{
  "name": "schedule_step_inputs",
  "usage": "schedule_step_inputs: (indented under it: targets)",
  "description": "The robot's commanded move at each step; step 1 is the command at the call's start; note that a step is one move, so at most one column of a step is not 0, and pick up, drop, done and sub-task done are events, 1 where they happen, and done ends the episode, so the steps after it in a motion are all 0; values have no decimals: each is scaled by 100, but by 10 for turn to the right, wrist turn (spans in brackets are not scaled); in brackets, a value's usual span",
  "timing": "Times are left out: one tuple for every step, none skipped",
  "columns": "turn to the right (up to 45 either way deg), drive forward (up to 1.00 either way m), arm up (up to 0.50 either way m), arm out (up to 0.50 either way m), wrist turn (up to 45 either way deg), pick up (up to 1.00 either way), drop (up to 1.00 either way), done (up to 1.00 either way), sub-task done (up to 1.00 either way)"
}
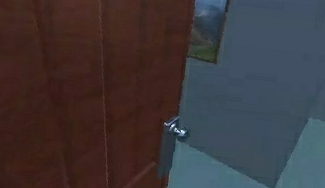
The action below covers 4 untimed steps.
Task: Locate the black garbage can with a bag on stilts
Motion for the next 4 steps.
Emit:
schedule_step_inputs:
  targets:
    - [450, 0, 0, 0, 0, 0, 0, 0, 0]
    - [450, 0, 0, 0, 0, 0, 0, 0, 0]
    - [210, 0, 0, 0, 0, 0, 0, 0, 0]
    - [0, 100, 0, 0, 0, 0, 0, 0, 0]
